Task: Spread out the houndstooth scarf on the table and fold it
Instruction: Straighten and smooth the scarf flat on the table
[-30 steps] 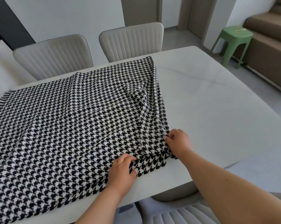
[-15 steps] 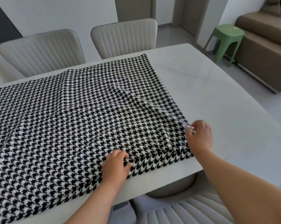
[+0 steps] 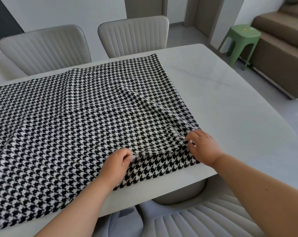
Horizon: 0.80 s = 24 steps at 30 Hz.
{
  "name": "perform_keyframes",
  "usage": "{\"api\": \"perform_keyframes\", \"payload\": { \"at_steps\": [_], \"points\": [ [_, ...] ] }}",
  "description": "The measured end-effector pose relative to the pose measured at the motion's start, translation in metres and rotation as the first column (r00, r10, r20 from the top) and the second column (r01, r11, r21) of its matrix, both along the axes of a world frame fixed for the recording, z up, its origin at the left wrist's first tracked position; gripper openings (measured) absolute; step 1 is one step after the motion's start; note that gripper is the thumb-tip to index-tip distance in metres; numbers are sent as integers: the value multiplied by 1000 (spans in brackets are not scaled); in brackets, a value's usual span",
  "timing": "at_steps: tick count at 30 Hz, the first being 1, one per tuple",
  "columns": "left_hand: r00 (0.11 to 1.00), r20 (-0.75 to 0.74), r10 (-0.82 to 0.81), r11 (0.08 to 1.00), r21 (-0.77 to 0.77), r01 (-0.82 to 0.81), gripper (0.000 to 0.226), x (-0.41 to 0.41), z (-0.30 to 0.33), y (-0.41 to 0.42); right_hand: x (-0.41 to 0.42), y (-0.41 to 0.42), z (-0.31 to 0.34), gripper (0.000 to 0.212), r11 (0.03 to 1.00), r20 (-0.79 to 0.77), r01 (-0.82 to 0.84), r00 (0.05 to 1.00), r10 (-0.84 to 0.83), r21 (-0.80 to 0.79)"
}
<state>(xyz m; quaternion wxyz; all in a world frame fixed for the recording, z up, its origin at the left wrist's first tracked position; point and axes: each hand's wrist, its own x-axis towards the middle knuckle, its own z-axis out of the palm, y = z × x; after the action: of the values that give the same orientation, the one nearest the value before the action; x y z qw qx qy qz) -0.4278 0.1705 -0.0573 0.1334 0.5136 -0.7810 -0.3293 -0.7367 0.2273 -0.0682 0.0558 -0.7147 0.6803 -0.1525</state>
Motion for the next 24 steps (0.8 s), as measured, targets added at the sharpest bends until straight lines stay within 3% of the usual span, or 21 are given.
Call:
{"api": "perform_keyframes", "payload": {
  "at_steps": [2,4,10,13,17,21,24],
  "points": [
    [998,-9,-69,997,-35,69,21,6,14,3,-5,5,10,23,970,-100,-139,988,121,-198],
    [986,34,-163,986,-34,164,27,14,20,9,-13,11,12,20,937,-200,-267,954,223,-227],
    [926,180,-333,942,114,316,36,22,-10,23,-9,25,-10,20,918,-264,-389,880,394,73],
    [886,272,-376,926,136,352,33,19,-21,23,-11,28,-13,34,936,-233,-317,909,346,153],
    [886,289,-364,931,150,333,27,18,-22,24,-20,25,-12,71,942,-166,-1,984,60,335],
    [862,323,-391,919,189,346,31,15,-22,25,-32,19,-14,45,893,-255,182,964,-79,412],
    [875,319,-364,930,186,318,21,10,-20,27,-29,16,-9,50,901,-330,208,941,-77,380]
  ]
}}
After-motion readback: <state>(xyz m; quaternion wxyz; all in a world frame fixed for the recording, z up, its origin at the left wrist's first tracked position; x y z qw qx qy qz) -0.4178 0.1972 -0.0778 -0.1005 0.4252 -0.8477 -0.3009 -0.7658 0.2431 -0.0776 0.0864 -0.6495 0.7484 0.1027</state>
